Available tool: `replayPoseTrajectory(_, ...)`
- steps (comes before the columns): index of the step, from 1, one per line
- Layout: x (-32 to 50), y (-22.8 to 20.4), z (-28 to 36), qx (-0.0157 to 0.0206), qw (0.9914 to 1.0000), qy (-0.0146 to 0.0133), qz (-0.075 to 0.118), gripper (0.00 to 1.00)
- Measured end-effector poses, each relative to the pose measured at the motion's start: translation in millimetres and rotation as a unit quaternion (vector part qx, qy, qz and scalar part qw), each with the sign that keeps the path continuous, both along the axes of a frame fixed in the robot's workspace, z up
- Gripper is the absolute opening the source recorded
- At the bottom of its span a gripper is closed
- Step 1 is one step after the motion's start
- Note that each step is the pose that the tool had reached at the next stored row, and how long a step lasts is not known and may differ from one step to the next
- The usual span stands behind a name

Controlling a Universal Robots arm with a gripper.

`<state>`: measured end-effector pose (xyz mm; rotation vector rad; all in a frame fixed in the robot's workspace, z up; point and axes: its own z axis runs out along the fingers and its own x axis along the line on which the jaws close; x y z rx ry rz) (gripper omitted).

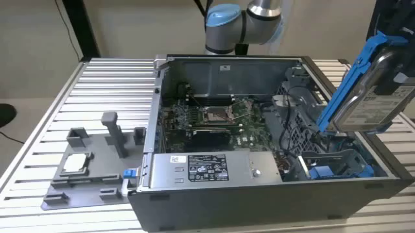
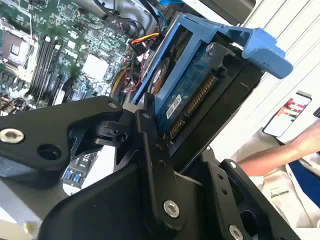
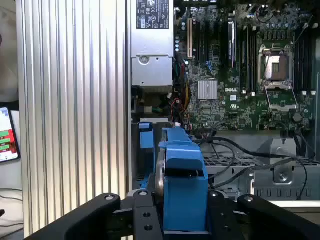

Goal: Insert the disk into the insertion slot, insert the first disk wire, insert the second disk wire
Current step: 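Insert the disk into the insertion slot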

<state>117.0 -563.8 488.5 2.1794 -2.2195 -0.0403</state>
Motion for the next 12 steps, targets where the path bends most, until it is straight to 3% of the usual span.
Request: replayPoseTrajectory(12,0.0,0.0,-0.1,0.0,1.0,0.0,0.0,0.0)
